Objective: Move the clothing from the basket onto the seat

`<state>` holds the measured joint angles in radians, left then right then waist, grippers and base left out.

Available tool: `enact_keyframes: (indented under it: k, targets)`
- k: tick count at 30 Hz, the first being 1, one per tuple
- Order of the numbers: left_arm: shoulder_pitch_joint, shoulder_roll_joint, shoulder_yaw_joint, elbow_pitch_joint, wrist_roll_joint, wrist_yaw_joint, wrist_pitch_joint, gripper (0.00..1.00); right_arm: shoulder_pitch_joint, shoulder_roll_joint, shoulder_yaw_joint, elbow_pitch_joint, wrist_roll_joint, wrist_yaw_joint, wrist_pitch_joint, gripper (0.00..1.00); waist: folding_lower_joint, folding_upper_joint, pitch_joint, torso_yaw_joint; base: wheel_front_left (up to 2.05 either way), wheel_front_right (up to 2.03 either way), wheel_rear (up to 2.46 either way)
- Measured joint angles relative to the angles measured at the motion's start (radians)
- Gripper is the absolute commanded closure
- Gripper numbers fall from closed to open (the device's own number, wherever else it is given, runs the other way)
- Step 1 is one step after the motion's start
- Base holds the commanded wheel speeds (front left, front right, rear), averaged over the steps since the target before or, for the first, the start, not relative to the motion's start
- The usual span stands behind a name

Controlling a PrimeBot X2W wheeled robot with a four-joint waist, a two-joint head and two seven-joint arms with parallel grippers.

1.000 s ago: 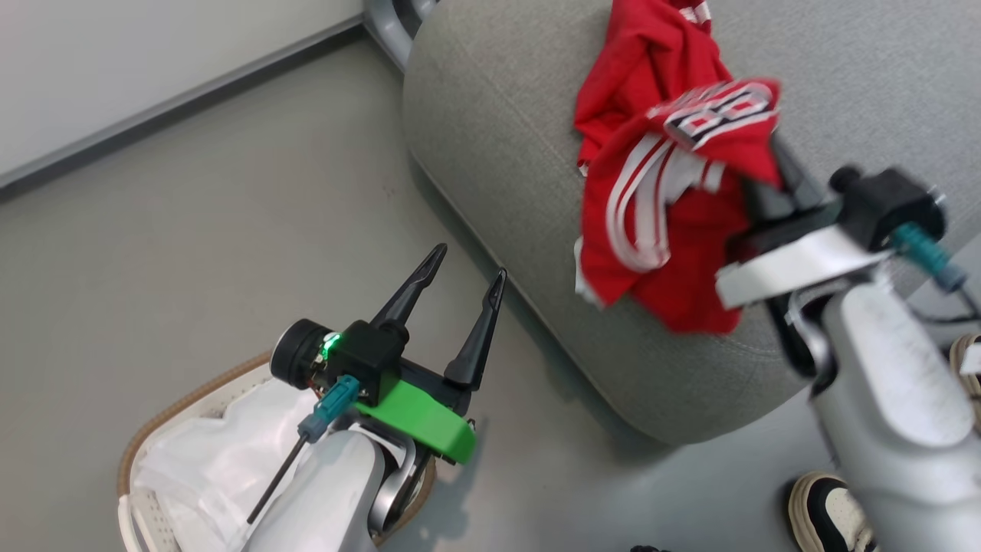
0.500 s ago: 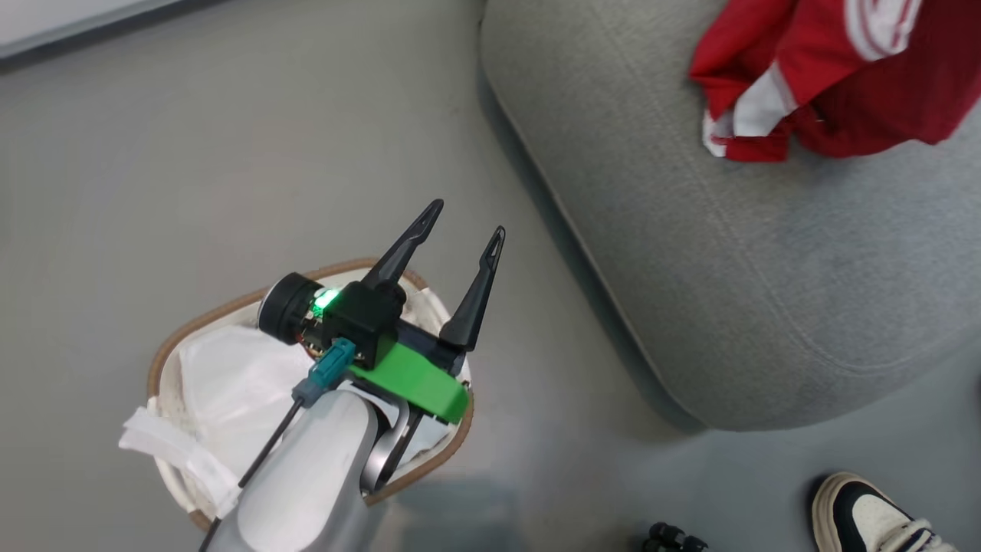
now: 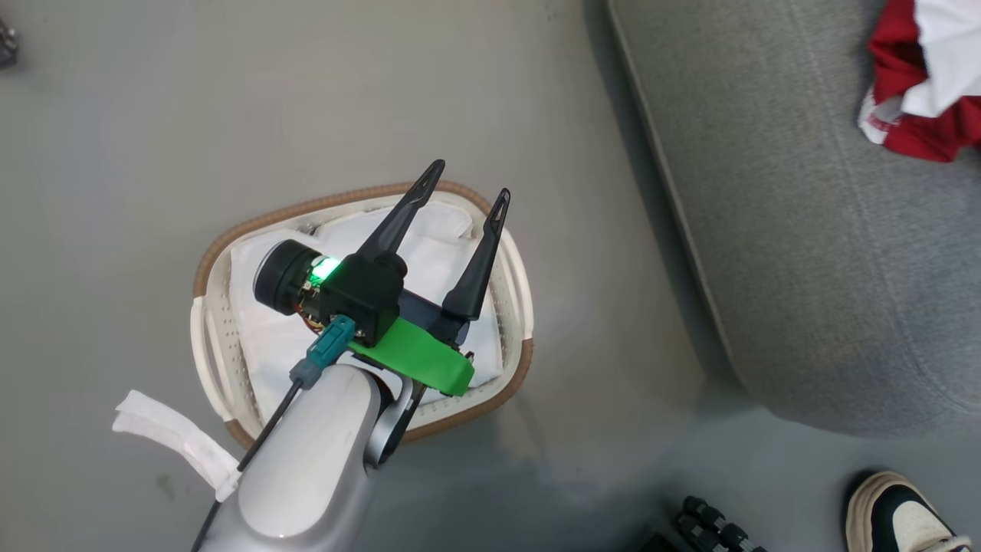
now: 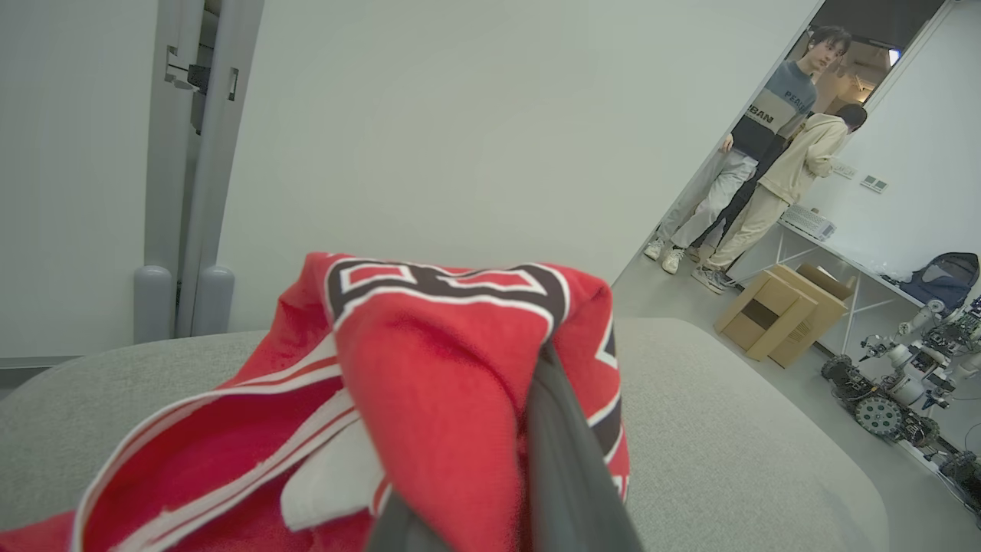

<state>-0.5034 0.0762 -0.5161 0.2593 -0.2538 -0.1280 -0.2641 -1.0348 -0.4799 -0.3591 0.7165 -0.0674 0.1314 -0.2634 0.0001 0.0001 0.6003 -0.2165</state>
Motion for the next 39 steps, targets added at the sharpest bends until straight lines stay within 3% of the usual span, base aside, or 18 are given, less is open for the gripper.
enact_keyframes:
  k: [2, 3, 9, 15, 27, 33, 39]
  targets:
    - [0.000, 0.000, 0.002, 0.000, 0.001, 0.000, 0.000, 0.00, 0.009, 0.022, -0.046, 0.004, -0.027, 0.000, 0.000, 0.18, 0.0000, 0.0000, 0.021, 0.015, 0.00, 0.00, 0.00]
    - [0.000, 0.000, 0.004, 0.000, 0.002, 0.000, 0.000, 0.00, 0.018, 0.032, -0.057, 0.005, -0.034, 0.000, 0.000, 0.00, 0.0000, -0.0001, 0.028, 0.021, 0.00, 0.00, 0.00]
    - [0.000, 0.001, 0.026, 0.005, 0.008, 0.000, 0.000, 0.00, 0.101, 0.122, -0.103, -0.033, -0.046, 0.000, 0.000, 0.00, 0.0001, 0.0000, 0.053, 0.037, 0.00, 0.00, 0.00]
    - [0.003, -0.001, 0.067, 0.005, 0.019, 0.000, 0.000, 0.00, 0.215, 0.180, -0.069, -0.084, -0.002, 0.000, 0.000, 0.00, 0.0000, -0.0001, 0.022, 0.032, 0.00, 0.00, 0.00]
    - [0.092, -0.017, 0.211, -0.010, 0.074, 0.006, 0.000, 0.00, 0.378, 0.269, 0.139, -0.251, 0.130, 0.000, 0.000, 0.00, 0.0000, -0.0001, -0.083, 0.046, 0.00, 0.00, 0.00]
    - [0.145, -0.023, 0.288, -0.012, 0.097, 0.042, 0.000, 0.00, 0.431, 0.297, 0.282, -0.322, 0.166, 0.000, 0.000, 0.00, 0.0000, -0.0001, -0.144, 0.074, 0.00, 0.00, 0.00]
    - [0.189, -0.026, 0.343, -0.002, 0.115, 0.072, 0.000, 0.00, 0.474, 0.302, 0.363, -0.353, 0.179, 0.000, 0.000, 0.00, 0.0000, -0.0001, -0.195, 0.117, 0.00, 0.00, 0.00]
